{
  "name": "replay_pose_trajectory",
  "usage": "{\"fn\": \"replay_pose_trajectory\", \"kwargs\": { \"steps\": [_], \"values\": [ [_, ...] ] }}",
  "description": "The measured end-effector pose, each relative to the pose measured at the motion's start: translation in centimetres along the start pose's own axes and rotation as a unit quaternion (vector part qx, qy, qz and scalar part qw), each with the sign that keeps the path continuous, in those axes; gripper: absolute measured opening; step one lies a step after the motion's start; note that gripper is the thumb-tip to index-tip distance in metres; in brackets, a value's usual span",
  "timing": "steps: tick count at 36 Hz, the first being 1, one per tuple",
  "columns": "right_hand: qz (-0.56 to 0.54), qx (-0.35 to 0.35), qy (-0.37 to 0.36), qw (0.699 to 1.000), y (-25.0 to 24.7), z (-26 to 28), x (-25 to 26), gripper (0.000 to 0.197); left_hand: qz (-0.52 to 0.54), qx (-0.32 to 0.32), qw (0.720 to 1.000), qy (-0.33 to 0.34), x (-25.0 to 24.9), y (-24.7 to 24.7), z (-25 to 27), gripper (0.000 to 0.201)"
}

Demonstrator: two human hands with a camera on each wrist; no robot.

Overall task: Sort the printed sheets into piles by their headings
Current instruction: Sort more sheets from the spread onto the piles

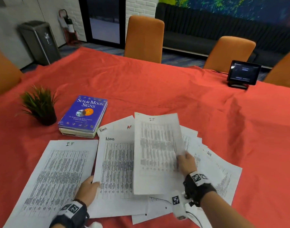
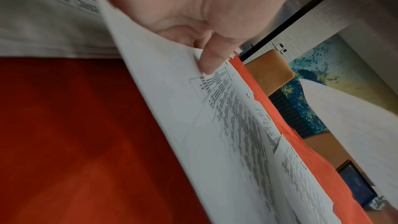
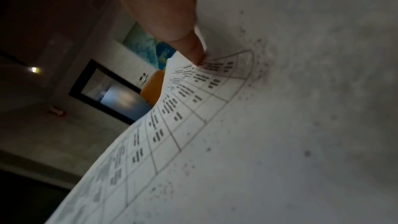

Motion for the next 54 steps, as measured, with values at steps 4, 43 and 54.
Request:
{"fn": "replay_pose_trajectory", "kwargs": {
  "steps": [4, 43, 54],
  "values": [
    [0.007, 0.049, 0.011, 0.999, 5.2, 2.5, -0.7, 0.028, 0.013, 0.005, 1.000, -0.009, -0.8, 0.2, 0.9, 0.047],
    [-0.304, 0.120, -0.284, 0.901, 3.5, 10.8, 17.1, 0.020, 0.216, -0.098, 0.903, 0.357, -15.4, -6.7, 6.8, 0.039],
    [-0.242, 0.134, -0.225, 0.934, 7.0, 12.9, 12.7, 0.041, 0.255, -0.108, 0.906, 0.321, -12.6, -4.3, 7.3, 0.030]
  ]
}}
Point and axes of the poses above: each hand's wrist, its own z-axis away from the middle knuckle, its own y-axis out of the palm, x = y × z, the point moved 7 cm from there along -z, towards the middle knuckle
